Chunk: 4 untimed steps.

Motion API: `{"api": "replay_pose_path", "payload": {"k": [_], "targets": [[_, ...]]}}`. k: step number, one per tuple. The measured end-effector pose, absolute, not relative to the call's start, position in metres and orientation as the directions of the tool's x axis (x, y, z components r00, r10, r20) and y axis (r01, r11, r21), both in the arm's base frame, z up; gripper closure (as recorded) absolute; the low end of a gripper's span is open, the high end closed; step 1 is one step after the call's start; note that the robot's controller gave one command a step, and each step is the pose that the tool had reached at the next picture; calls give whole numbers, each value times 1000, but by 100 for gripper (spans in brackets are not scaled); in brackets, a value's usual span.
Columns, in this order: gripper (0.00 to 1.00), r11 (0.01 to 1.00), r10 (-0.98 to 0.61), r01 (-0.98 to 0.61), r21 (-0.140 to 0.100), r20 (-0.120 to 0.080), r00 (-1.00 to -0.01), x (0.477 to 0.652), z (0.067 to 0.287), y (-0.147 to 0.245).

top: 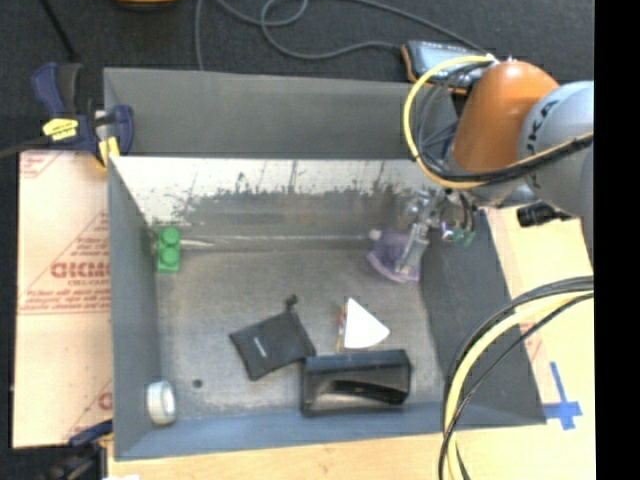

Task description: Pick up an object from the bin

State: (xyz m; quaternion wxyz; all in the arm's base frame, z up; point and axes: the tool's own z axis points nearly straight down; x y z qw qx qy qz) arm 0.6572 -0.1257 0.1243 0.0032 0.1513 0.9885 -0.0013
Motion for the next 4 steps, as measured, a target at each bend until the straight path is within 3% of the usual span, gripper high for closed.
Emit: {"api": "replay_pose_path", "payload": {"k": [1, 2, 3, 4], "targets": [[100, 955, 296, 296, -2, -5, -955, 657, 85, -126], [100, 955, 296, 296, 0, -7, -955, 659, 152, -127], [100, 956, 295, 295, -2, -1, -956, 657, 127, -127], [100, 956, 292, 292, 1, -12, -956, 662, 197, -128]]}}
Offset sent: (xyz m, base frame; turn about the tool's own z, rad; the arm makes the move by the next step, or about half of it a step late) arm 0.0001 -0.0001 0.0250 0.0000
